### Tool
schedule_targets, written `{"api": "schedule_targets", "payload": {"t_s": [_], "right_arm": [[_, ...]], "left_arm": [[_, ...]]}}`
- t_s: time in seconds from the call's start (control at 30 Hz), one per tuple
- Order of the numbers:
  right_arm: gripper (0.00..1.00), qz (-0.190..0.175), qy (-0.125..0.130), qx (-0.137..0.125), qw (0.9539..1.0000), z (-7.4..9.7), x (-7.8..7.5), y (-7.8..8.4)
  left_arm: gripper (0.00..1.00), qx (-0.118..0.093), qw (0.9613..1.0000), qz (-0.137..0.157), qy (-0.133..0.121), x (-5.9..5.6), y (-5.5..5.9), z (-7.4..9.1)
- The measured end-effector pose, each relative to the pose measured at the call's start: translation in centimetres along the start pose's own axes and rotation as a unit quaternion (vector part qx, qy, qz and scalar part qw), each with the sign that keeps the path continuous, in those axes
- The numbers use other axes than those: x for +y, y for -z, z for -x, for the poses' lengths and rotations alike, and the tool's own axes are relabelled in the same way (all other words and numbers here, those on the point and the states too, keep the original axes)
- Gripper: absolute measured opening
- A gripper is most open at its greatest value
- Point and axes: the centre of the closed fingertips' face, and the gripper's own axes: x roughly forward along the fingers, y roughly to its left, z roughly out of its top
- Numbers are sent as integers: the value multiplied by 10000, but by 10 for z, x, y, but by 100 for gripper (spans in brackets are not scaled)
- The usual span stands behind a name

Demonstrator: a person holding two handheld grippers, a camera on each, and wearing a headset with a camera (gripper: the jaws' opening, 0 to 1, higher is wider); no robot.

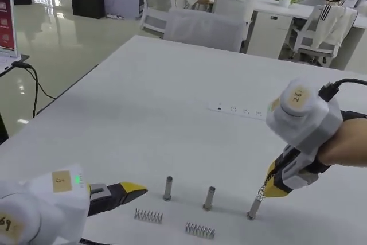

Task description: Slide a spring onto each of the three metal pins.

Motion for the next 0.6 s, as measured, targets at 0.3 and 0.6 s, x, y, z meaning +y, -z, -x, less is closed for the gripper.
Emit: {"api": "schedule_targets", "payload": {"t_s": [0.3, 0.6], "right_arm": [[8, 54, -43, 152, 9999, -9, -4, 4], [8, 55, -115, 217, 9997, -17, -4, 4]], "left_arm": [[61, -29, 10000, 45, -76, 1, -1, 3], [60, -66, 9999, 71, -111, 2, -3, 3]]}}
